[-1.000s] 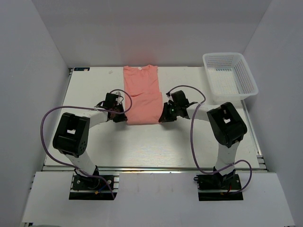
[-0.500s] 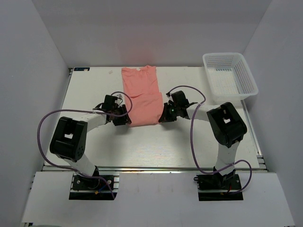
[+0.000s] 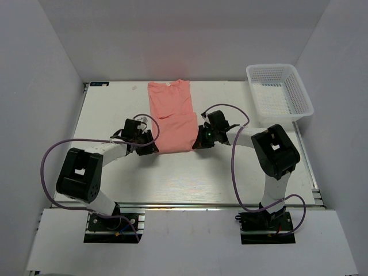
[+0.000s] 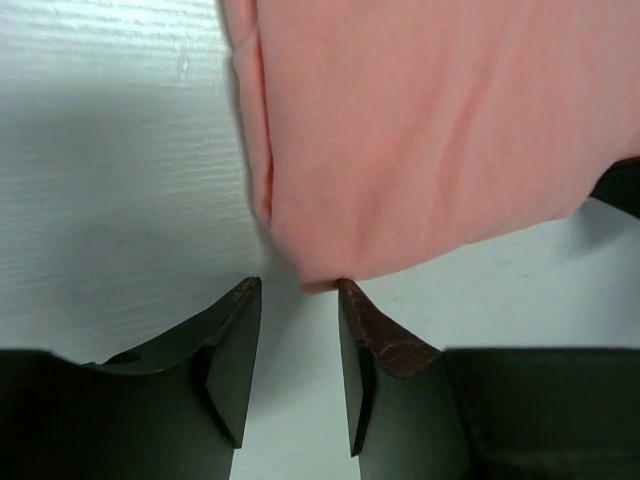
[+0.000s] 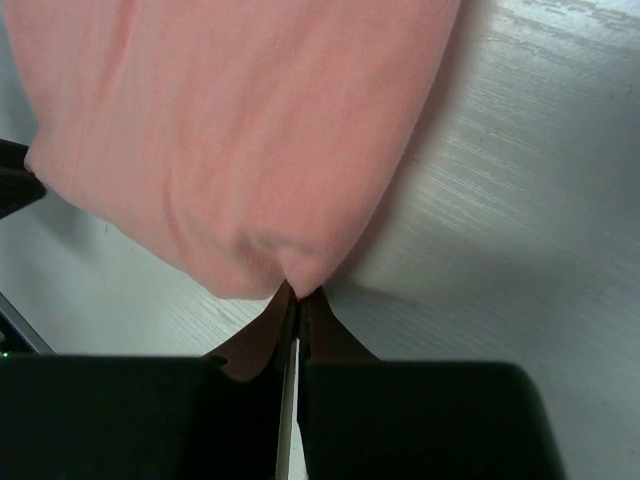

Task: Fold and stack the t-shirts
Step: Grab one side of the 2/3 rectangular tshirt with both arms, then fold the long partially folded tshirt into a neat square

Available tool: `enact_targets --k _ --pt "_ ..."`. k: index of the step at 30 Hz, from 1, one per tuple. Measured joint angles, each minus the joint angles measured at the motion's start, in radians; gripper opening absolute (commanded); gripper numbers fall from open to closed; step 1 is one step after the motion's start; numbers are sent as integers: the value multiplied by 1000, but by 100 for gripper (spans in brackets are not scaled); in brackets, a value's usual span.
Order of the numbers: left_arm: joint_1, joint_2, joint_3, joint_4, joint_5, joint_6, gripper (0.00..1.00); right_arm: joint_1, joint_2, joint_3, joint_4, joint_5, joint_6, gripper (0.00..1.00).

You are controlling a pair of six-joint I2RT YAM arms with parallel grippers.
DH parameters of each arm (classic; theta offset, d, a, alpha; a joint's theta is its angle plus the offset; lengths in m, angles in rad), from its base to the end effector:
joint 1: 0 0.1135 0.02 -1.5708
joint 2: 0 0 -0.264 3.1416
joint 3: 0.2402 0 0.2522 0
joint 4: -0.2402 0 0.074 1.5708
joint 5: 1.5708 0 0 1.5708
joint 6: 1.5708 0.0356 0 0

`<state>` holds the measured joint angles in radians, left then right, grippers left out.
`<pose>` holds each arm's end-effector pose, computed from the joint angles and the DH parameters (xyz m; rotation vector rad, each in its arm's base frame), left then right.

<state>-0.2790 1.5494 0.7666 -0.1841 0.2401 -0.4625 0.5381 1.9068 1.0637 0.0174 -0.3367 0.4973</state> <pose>0.2784 -0.0886 0.1578 -0.1411 2.6007 -0.5864 0.3269 0.2088 0.1406 -0.2187 2.5162 0.8596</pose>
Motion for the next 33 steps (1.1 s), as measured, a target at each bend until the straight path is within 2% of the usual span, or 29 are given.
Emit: enact_targets --k 5,8,9,15,18,26,31,33 --pt "-6 33 -27 54 31 2 41 1 -1 -1 0 2 0 0" --pt "-12 48 -30 88 44 4 22 1 -7 -14 7 1 0 0" --pt "-14 58 -31 98 50 0 0 1 -10 -16 6 2 0 0" --pt "-25 67 -33 118 64 14 0 3 -46 -51 1 21 -7 0" --pt "-32 5 -92 116 64 18 0 14 -106 -85 -33 40 -19 0" --pt "-98 -455 -263 -52 153 -5 0 80 -446 -257 -215 21 -45 0" --pt "-114 -744 -267 -254 220 -46 0 101 -674 -308 -417 -49 -53 0" --pt "-117 -804 -231 -343 250 -57 0 103 -748 -302 -482 -103 -64 0"
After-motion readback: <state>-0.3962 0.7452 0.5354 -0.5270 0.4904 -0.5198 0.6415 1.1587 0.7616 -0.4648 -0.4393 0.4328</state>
